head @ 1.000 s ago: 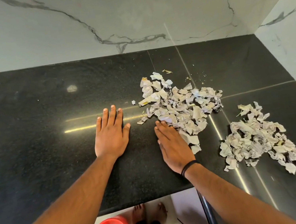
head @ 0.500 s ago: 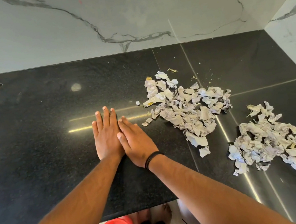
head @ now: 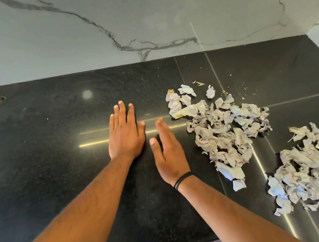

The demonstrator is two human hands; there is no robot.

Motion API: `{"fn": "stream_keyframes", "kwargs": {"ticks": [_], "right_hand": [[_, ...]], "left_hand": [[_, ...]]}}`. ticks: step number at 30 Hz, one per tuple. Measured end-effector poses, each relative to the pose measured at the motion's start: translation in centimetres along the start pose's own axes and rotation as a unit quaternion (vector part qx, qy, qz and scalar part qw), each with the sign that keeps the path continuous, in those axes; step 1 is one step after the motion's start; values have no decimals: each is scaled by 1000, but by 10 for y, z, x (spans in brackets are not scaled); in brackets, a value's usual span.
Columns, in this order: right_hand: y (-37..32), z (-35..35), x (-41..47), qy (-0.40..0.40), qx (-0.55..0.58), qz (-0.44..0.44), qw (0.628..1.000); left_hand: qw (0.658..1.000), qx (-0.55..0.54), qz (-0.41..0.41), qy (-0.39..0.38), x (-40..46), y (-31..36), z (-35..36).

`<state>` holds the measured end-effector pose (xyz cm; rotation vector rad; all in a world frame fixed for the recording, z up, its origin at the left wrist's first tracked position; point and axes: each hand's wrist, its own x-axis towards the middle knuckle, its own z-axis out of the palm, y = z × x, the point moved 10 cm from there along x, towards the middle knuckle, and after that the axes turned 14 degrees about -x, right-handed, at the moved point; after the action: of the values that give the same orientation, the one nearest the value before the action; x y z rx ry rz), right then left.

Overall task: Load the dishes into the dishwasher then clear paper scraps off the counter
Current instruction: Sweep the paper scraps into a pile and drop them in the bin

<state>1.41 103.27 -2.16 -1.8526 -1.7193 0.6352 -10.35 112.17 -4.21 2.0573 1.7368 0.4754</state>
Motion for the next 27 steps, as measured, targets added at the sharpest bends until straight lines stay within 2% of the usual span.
{"fn": "stream_keyframes", "kwargs": {"ticks": [4, 6, 9, 14, 18, 21, 24, 27], "right_hand": [[-35, 33, 29, -88, 47, -36, 994], [-35, 37, 49, -91, 24, -37, 995], [-13, 19, 81, -42, -61, -39, 996], [53, -26, 118, 47, -168, 28, 984], [43, -21, 131, 65, -224, 7, 972], [17, 0, 155, 27, -309, -62, 949], [19, 15, 189, -41, -347, -73, 934], [38, 4, 215, -59, -383, -76, 919]], "left_hand": [[999, 25, -23, 9, 6, -12, 3], [999, 50, -11, -4, 8, -13, 7], [999, 30, 19, -24, 18, -1, 8], [996, 36, 68, -47, 38, 14, 14], [991, 48, 103, -72, 51, 21, 20], [988, 54, 120, -84, 55, 25, 22], [988, 47, 124, -85, 56, 26, 22], [987, 53, 125, -88, 55, 26, 22]]}}
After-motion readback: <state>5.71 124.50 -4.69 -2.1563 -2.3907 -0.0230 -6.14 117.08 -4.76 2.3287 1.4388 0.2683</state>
